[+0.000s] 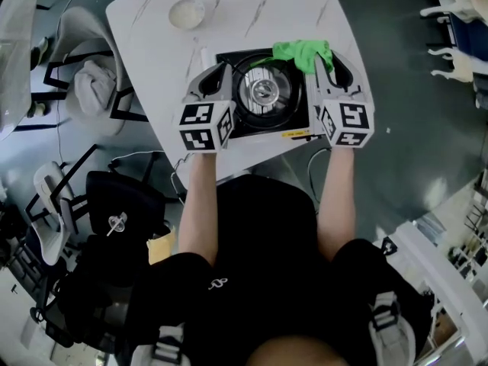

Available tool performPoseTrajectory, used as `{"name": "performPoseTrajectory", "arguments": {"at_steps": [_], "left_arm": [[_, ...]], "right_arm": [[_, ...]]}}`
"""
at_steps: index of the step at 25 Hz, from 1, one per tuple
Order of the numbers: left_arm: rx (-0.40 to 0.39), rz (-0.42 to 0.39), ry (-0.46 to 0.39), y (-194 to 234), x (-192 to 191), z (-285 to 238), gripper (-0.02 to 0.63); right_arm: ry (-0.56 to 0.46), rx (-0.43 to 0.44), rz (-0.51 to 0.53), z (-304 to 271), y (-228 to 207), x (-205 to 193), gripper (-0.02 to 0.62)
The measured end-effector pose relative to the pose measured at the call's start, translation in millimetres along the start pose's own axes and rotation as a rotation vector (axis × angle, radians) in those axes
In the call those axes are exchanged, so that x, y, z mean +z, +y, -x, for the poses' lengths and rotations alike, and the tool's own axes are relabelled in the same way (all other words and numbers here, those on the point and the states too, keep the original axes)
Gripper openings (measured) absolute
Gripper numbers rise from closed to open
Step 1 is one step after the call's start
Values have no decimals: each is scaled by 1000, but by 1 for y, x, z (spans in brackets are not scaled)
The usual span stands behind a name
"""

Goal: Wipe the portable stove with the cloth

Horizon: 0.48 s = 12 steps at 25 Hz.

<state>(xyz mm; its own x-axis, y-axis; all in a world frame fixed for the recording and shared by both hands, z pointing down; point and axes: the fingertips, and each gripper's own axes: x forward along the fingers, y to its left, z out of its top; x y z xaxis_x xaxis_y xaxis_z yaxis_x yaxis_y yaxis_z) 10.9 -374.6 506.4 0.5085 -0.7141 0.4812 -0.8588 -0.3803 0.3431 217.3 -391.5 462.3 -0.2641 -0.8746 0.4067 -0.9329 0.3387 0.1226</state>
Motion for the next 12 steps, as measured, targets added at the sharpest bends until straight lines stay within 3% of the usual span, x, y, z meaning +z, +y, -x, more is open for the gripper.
{"name": "performPoseTrajectory", "arguments": {"at_steps": [5,12], "left_arm": [[-36,-29,4,-16,-2,2,-2],[-85,-67,7,-33,-9,17,-2]], "right_arm": [[-31,-55,-20,22,-8,1,78],[36,-10,-8,42,28,-27,78]]}}
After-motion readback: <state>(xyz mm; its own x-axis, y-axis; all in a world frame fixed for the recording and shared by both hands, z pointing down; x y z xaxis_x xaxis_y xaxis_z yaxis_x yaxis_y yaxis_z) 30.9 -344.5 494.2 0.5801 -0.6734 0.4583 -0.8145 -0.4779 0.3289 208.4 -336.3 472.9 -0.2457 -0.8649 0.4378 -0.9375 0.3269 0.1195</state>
